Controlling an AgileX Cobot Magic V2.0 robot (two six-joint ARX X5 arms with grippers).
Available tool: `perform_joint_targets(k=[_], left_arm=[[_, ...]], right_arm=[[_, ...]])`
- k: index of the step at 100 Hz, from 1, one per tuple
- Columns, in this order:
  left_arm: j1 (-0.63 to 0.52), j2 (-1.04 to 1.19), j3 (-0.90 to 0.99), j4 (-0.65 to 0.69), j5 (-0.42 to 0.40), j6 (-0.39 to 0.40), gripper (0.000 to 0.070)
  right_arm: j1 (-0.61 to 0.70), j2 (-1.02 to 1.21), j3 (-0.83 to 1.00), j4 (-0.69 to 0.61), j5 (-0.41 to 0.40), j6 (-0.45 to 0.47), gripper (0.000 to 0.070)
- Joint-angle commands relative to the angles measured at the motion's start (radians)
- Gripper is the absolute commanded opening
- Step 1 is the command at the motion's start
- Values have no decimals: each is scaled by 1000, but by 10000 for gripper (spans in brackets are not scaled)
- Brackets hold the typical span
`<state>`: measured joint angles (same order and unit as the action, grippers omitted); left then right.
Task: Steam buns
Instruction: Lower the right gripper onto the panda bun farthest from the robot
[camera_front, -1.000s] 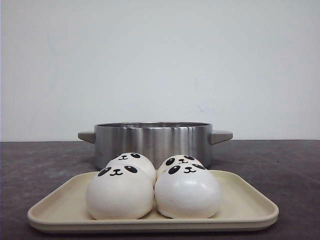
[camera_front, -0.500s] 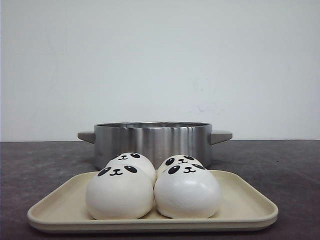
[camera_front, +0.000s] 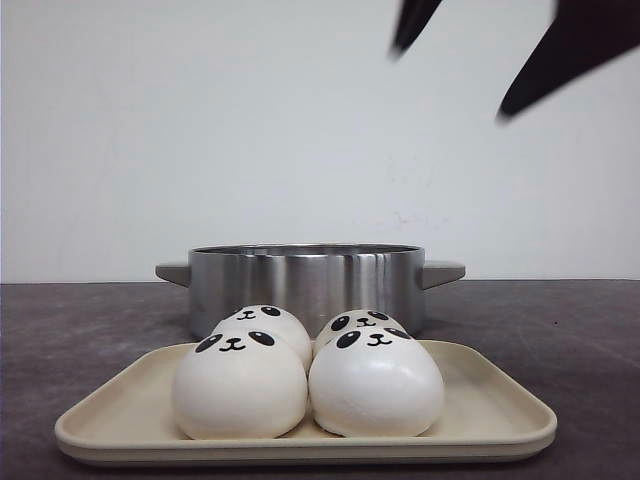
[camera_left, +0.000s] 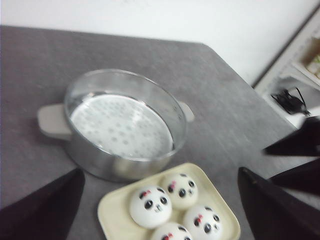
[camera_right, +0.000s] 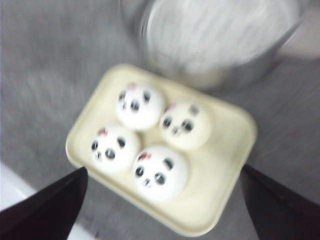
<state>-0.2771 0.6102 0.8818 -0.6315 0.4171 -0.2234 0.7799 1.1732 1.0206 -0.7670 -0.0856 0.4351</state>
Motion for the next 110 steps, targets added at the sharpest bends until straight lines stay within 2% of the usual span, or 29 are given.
perform_joint_targets(k=[1,21,39,52,65,69,79,91,94,98,110], left_arm=[[-15,4,12,-5,-5,14,596],[-56,4,12,-7,-5,13,596],[-93,4,12,-9,-5,13,596],[-116,4,12,-11,-5,13,596],[-132,4,12,-13,-5,13,596],[-136,4,12,-13,-5,13,596],[-143,4,12,-13,-6,13,596],[-146,4,12,-12,-6,14,596],[-146,4,12,-12,-6,14,596],[-146,4,12,-12,-6,14,596],[-146,4,12,-12,-6,14,596]], right_arm=[[29,76,16,13,0,91,617],[45,282,16,101,2,121,616],[34,411,16,212,34,136,613],[25,468,16,228,90,137,525],[21,492,16,239,124,137,516],[21,496,16,248,131,137,473],[17,500,16,261,138,137,283],[15,512,16,265,138,137,235],[15,518,16,261,134,137,164],[12,520,16,249,127,129,2],[10,527,16,235,128,103,9]])
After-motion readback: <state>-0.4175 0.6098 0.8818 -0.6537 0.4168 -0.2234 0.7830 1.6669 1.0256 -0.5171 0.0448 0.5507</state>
